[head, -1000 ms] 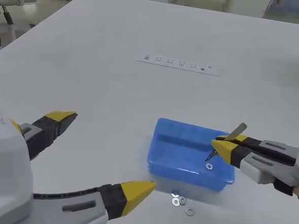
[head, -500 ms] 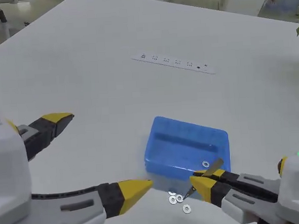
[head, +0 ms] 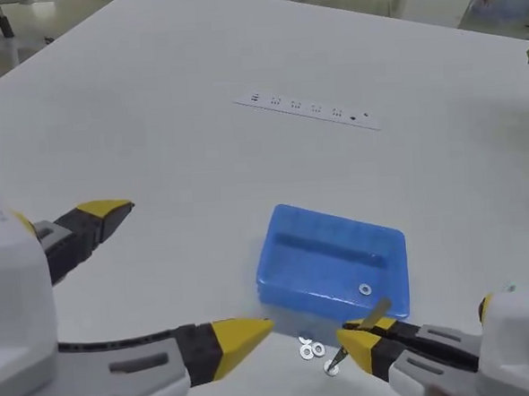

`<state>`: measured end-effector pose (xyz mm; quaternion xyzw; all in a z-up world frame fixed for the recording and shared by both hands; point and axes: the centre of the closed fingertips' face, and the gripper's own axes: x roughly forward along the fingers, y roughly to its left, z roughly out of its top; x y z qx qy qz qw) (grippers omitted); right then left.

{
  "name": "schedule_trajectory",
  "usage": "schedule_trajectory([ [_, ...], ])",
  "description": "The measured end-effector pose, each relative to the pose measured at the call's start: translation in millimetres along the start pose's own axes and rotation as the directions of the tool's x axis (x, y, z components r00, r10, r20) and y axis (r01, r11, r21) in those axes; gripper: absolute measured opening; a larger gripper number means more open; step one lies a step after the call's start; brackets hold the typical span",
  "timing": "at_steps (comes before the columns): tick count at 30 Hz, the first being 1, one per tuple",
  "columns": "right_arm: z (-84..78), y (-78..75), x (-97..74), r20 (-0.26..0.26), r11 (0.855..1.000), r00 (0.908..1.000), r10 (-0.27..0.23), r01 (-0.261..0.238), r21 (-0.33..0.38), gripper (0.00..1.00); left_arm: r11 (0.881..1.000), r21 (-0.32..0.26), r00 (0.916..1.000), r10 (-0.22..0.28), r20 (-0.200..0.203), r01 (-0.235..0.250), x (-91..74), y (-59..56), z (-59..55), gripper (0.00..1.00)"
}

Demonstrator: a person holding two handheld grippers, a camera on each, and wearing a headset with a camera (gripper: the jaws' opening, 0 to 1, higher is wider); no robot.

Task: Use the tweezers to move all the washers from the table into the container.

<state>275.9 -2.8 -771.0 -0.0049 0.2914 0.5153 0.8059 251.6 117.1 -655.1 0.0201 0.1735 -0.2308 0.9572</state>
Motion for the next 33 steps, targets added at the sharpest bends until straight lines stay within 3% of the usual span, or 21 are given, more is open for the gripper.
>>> schedule_trajectory([
  [13, -3.6, 5.3, -0.2, -0.021, 0.997, 0.9997, 0.008, -0.01, -0.077, 0.03, 1.0, 0.004, 1.0, -0.005, -0.001, 0.005, 0.6, -1.0, 0.4, 0.95],
  [15, -1.8, 2.7, -2.4, -0.01, 0.996, 0.9998, -0.017, 0.016, -0.093, 0.03, 1.0, 0.005, 1.0, -0.006, 0.0, 0.006, 0.4, -1.5, 0.7, 0.95],
  [22, -8.4, 6.2, -1.3, -0.025, 0.997, 0.9995, 0.02, -0.022, -0.074, 0.03, 1.0, 0.005, 1.0, -0.003, 0.0, 0.003, -0.3, 0.3, 0.3, 0.95],
  [25, -9.5, 17.1, 1.1, -0.037, 0.984, 0.9979, 0.052, -0.058, -0.166, 0.03, 1.0, 0.006, 1.0, -0.005, 0.002, 0.005, 0.0, -0.1, 0.8, 0.95],
  [27, -11.7, 23.1, -1.0, -0.05, 0.982, 0.9968, 0.062, -0.07, -0.175, 0.03, 1.0, 0.008, 1.0, -0.006, 0.002, 0.006, 0.4, -0.9, 1.0, 0.95],
  [29, -14.0, 24.6, -1.4, -0.07, 0.965, 0.9962, 0.052, -0.069, -0.255, 0.03, 1.0, 0.008, 1.0, -0.009, 0.004, 0.009, 0.9, -2.1, 1.5, 0.95],
  [33, -16.8, 30.1, -1.2, -0.098, 0.945, 0.9939, 0.05, -0.079, -0.318, 0.03, 1.0, 0.016, 0.9999, -0.016, 0.0, 0.016, 1.8, -3.8, 1.2, 0.95],
])
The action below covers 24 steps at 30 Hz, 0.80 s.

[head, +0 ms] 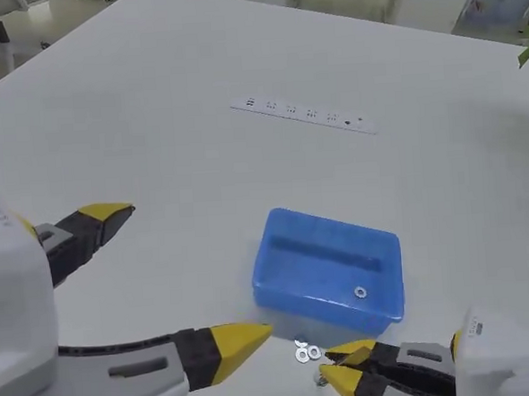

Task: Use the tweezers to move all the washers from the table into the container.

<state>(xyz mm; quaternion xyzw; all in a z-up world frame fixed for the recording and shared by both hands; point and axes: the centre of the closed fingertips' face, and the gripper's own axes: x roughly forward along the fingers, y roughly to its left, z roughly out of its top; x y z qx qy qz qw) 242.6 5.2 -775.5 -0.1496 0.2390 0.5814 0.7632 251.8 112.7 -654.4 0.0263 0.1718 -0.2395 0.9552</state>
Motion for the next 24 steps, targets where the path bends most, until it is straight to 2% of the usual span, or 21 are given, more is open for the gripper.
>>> schedule_trajectory([
  [6, 2.5, 0.3, -1.3, -0.012, 1.0, 0.9998, 0.014, -0.014, 0.011, 0.02, 1.0, 0.002, 1.0, 0.002, 0.005, -0.002, -1.2, 0.5, 1.9, 0.95],
  [13, 28.5, -1.9, -14.1, 0.014, 0.999, 0.9989, 0.044, -0.044, -0.01, 0.03, 1.0, -0.002, 1.0, 0.006, 0.003, -0.006, -3.0, 1.6, 0.3, 0.94],
  [19, 55.4, -23.2, -26.9, 0.065, 1.0, 0.9978, 0.014, -0.013, -0.027, 0.03, 1.0, -0.001, 1.0, 0.001, 0.003, -0.001, -2.5, -0.1, 0.0, 0.94],
  [21, 65.3, -35.7, -30.9, 0.097, 1.0, 0.9952, -0.012, 0.013, -0.01, 0.03, 1.0, 0.0, 1.0, 0.001, 0.003, -0.001, -2.5, -0.3, 0.1, 0.94],
  [24, 71.1, -54.1, -33.1, 0.122, 0.998, 0.9908, -0.057, 0.053, 0.042, 0.03, 1.0, 0.0, 1.0, 0.001, 0.004, -0.001, -2.9, 0.2, 0.1, 0.93],
])
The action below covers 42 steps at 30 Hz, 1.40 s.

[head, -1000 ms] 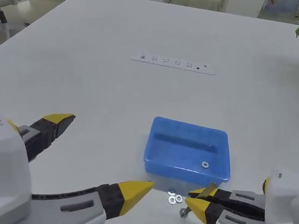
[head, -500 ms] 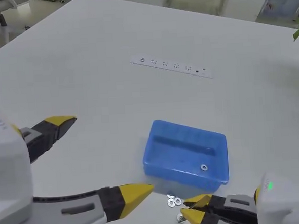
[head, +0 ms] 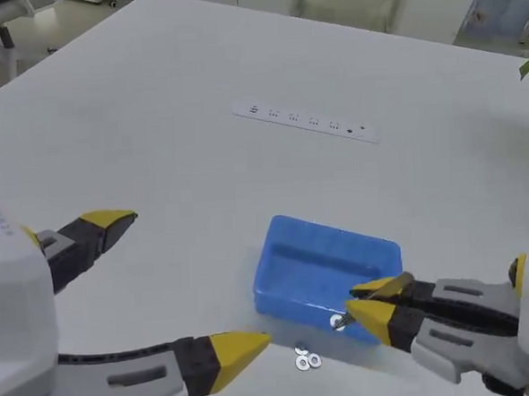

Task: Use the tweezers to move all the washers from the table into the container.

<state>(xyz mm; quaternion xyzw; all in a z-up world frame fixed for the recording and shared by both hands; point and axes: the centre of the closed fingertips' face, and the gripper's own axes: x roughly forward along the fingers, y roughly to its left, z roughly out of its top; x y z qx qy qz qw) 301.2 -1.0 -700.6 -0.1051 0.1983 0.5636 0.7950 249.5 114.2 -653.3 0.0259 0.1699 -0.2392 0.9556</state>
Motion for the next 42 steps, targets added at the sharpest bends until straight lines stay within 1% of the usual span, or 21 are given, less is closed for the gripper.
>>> schedule_trajectory([
  [1, 1.2, -8.4, 0.4, 0.006, 0.999, 0.9997, -0.024, 0.024, 0.024, 0.03, 1.0, 0.0, 1.0, 0.001, 0.0, -0.001, -0.1, 0.3, -0.2, 0.93],
  [2, 1.3, -11.4, 0.7, 0.008, 0.999, 0.9994, -0.033, 0.033, 0.034, 0.03, 1.0, 0.0, 1.0, 0.001, -0.001, -0.001, -0.3, 0.5, -0.5, 0.93],
  [3, -0.7, -19.7, 2.2, 0.003, 0.996, 0.9986, -0.054, 0.053, 0.07, 0.03, 1.0, 0.0, 1.0, 0.001, -0.003, -0.001, -0.5, 0.6, -1.0, 0.93],
  [5, -4.5, -31.9, 5.4, -0.008, 0.991, 0.9967, -0.081, 0.082, 0.104, 0.03, 1.0, 0.002, 1.0, 0.001, -0.006, -0.001, -1.0, 0.8, -1.9, 0.93],
  [7, -8.5, -39.8, 8.6, -0.019, 0.987, 0.9952, -0.096, 0.097, 0.126, 0.03, 1.0, 0.001, 1.0, 0.001, -0.009, -0.001, -1.6, 0.7, -2.8, 0.92],
  [8, -12.2, -44.5, 11.3, -0.035, 0.984, 0.994, -0.104, 0.107, 0.145, 0.03, 1.0, 0.001, 1.0, 0.001, -0.009, -0.001, -1.8, 0.9, -3.1, 0.92],
  [10, -16.1, -51.5, 15.7, -0.048, 0.981, 0.9923, -0.114, 0.12, 0.154, 0.03, 1.0, 0.001, 0.9999, 0.003, -0.012, -0.003, -2.1, 1.3, -3.8, 0.92],
  [12, -21.1, -54.7, 19.0, -0.072, 0.977, 0.9908, -0.115, 0.126, 0.171, 0.03, 1.0, 0.002, 0.9999, 0.004, -0.013, -0.004, -2.3, 1.7, -4.2, 0.92],
  [13, -22.6, -57.6, 21.6, -0.072, 0.976, 0.9902, -0.12, 0.13, 0.172, 0.03, 1.0, 0.001, 0.9999, 0.004, -0.013, -0.004, -2.4, 2.2, -4.4, 0.92],
  [15, -27.4, -60.2, 25.8, -0.09, 0.975, 0.9894, -0.114, 0.129, 0.182, 0.03, 1.0, 0.0, 0.9999, 0.006, -0.015, -0.006, -2.5, 2.6, -5.1, 0.92],
  [18, -31.7, -61.8, 31.2, -0.103, 0.975, 0.9891, -0.106, 0.124, 0.187, 0.03, 1.0, -0.002, 0.9998, 0.007, -0.016, -0.007, -2.7, 3.1, -5.6, 0.92],
  [20, -35.7, -66.2, 34.9, -0.109, 0.975, 0.9887, -0.104, 0.122, 0.184, 0.03, 1.0, -0.002, 0.9998, 0.008, -0.017, -0.008, -2.9, 3.5, -6.1, 0.92],
  [23, -40.0, -67.1, 39.7, -0.122, 0.975, 0.9877, -0.098, 0.119, 0.186, 0.03, 1.0, -0.002, 0.9998, 0.008, -0.02, -0.008, -3.1, 3.8, -7.0, 0.91],
  [25, -43.7, -67.6, 42.3, -0.138, 0.976, 0.9858, -0.097, 0.121, 0.18, 0.03, 1.0, -0.002, 0.9997, 0.007, -0.023, -0.007, -3.1, 3.8, -7.7, 0.91],
  [31, -50.5, -68.8, 45.3, -0.158, 0.974, 0.9827, -0.096, 0.126, 0.189, 0.03, 1.0, -0.002, 0.9996, 0.004, -0.026, -0.004, -3.0, 3.9, -7.9, 0.91],
  [33, -52.0, -68.0, 45.3, -0.162, 0.973, 0.9821, -0.096, 0.127, 0.191, 0.03, 1.0, 0.002, 0.9996, 0.004, -0.028, -0.004, -2.5, 4.7, -8.6, 0.91],
  [38, -50.4, -67.1, 42.8, -0.153, 0.969, 0.9836, -0.095, 0.127, 0.214, 0.03, 1.0, 0.002, 0.9996, -0.003, -0.029, 0.003, -0.6, 4.7, -8.7, 0.91],
  [42, -45.0, -65.3, 37.7, -0.134, 0.967, 0.9854, -0.105, 0.133, 0.217, 0.03, 1.0, 0.007, 0.9995, -0.004, -0.03, 0.004, 0.6, 4.2, -7.4, 0.91],
])
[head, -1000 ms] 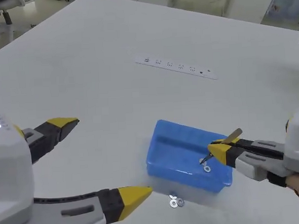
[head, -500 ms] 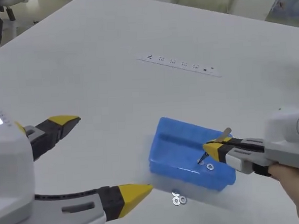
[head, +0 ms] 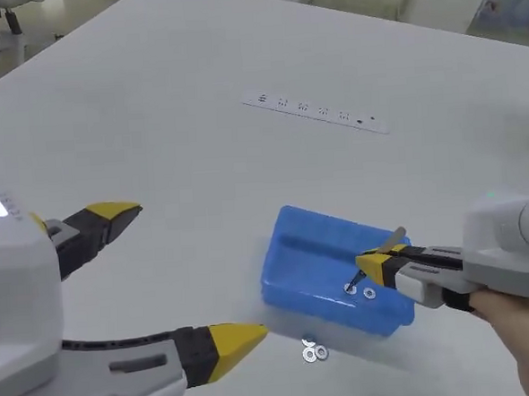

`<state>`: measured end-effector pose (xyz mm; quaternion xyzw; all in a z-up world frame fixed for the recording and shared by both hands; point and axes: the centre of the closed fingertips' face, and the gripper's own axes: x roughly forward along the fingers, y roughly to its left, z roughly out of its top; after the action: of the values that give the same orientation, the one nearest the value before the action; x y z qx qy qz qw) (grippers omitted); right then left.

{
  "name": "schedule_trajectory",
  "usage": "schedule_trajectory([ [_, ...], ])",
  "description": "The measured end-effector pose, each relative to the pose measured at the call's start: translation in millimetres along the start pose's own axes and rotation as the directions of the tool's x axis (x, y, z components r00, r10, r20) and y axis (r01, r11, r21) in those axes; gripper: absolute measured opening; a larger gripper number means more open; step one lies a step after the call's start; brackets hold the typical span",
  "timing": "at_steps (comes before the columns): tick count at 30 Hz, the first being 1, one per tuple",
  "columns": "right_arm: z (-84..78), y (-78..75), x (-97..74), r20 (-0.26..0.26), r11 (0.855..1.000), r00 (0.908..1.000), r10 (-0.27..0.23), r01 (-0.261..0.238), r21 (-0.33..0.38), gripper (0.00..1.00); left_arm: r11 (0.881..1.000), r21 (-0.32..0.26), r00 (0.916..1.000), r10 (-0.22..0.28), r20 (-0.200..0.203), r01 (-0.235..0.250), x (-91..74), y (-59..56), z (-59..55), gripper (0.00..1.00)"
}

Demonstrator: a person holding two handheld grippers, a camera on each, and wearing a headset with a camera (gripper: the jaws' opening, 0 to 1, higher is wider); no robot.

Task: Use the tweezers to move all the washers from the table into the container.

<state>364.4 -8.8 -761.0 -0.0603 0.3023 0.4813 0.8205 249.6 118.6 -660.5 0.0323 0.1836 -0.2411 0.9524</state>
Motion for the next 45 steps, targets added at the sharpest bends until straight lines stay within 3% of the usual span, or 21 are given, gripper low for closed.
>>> schedule_trajectory([
  [6, 18.1, 10.9, -14.3, 0.08, 1.0, 0.9967, 0.013, -0.013, -0.003, 0.03, 1.0, 0.004, 0.9999, -0.012, -0.007, 0.012, 0.8, -1.9, -2.4, 0.91],
  [10, 33.6, 35.3, -27.1, 0.153, 0.997, 0.9858, 0.069, -0.062, -0.05, 0.03, 1.0, 0.004, 0.9998, -0.016, -0.013, 0.016, 2.2, -1.9, -4.2, 0.91],
  [13, 33.7, 53.5, -33.1, 0.163, 0.992, 0.9807, 0.108, -0.097, -0.077, 0.03, 1.0, 0.003, 0.9998, -0.019, -0.011, 0.019, 3.4, -2.7, -3.6, 0.91],
  [16, 22.0, 71.7, -33.8, 0.116, 0.982, 0.9815, 0.153, -0.138, -0.128, 0.03, 1.0, 0.007, 0.9996, -0.027, -0.012, 0.027, 4.7, -4.5, -3.3, 0.91],
  [18, 11.8, 75.0, -31.3, 0.083, 0.978, 0.9835, 0.161, -0.148, -0.145, 0.03, 0.999, 0.01, 0.9993, -0.034, -0.014, 0.034, 5.4, -6.0, -3.6, 0.91],
  [26, -19.6, 80.2, -18.5, 0.018, 0.977, 0.9825, 0.185, -0.182, -0.108, 0.03, 0.999, 0.02, 0.999, -0.04, -0.021, 0.04, 5.6, -7.3, -4.8, 0.91],
  [35, -31.2, 79.2, -10.6, -0.02, 0.976, 0.982, 0.188, -0.189, -0.112, 0.03, 0.999, 0.017, 0.9989, -0.036, -0.03, 0.037, 4.7, -6.3, -7.4, 0.91],
  [45, -40.5, 83.6, -2.5, -0.074, 0.961, 0.9796, 0.187, -0.198, -0.195, 0.03, 0.999, 0.027, 0.9985, -0.036, -0.041, 0.038, 5.5, -6.6, -8.5, 0.91],
])
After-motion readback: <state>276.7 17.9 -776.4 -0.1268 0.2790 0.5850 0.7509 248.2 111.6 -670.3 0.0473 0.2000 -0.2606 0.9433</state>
